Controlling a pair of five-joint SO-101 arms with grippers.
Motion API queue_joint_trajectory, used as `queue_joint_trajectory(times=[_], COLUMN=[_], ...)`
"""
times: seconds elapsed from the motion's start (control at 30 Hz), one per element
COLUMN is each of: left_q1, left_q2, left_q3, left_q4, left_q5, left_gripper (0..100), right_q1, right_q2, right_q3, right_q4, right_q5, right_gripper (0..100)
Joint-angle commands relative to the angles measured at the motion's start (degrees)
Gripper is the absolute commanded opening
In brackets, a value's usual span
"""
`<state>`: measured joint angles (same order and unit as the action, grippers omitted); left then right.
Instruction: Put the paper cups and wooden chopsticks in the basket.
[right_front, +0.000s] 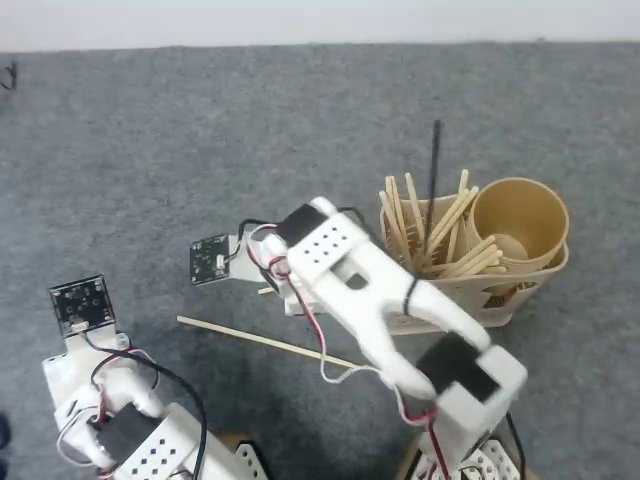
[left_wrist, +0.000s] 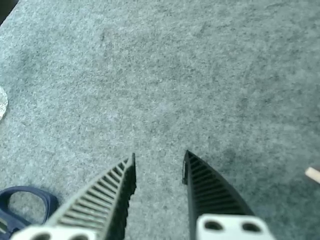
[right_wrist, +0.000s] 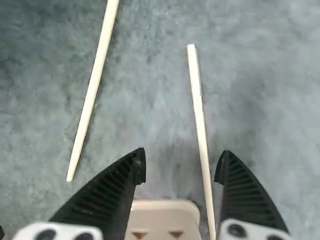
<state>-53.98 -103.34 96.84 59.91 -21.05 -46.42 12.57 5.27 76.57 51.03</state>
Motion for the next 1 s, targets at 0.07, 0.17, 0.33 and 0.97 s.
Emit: queue_joint_trajectory(times=[0.07, 0.17, 0.33, 0.97], left_q1=[0.2, 0.2, 0.2, 0.2], left_q2=[-1.1, -1.1, -1.1, -1.1], left_q3=[-0.5, -0.5, -0.5, -0.5], left_q4=[-0.2, -0.2, -0.2, -0.2], left_q5=[-0.4, -0.4, -0.4, -0.4], left_gripper=[14, 14, 14, 14], right_q1=[0.1, 0.6, 0.9, 1.0], right_q2=[9.5, 15.1, 21.0, 22.0], right_q3=[-8.7, -13.1, -17.8, -18.6], right_q4=[-0.7, -0.4, -0.1, -0.2], right_q5=[0.6, 0.6, 0.6, 0.2], right_gripper=[23.0, 23.0, 23.0, 0.7])
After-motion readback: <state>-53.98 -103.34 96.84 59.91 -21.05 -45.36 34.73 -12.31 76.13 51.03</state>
